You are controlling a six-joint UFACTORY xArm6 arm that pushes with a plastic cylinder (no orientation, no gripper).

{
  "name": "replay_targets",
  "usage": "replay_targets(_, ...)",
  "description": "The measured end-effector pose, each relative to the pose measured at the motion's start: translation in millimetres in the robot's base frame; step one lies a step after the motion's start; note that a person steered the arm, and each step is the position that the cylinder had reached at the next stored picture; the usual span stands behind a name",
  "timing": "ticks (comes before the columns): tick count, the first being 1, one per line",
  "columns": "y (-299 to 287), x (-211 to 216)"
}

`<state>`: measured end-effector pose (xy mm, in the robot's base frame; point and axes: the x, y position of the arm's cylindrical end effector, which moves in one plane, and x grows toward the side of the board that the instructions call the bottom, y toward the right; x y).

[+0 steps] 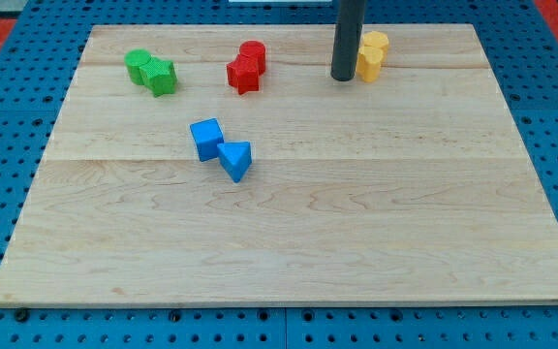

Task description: Push the red star to the blue cube and and blue triangle

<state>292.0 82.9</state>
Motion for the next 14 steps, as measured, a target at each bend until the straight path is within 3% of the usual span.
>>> replay_targets(1, -11, -11)
replay_targets(3, 31, -11)
replay_targets(4, 18, 5)
replay_targets(5, -9, 69)
replay_targets(7, -157, 61)
replay_targets(8, -190, 33)
replay_targets(9, -157, -26)
replay_targets(10, -168, -72)
replay_targets(11, -95, -53)
replay_targets(12, -74, 4)
replay_targets(13, -70, -34)
replay_targets(14, -110, -17)
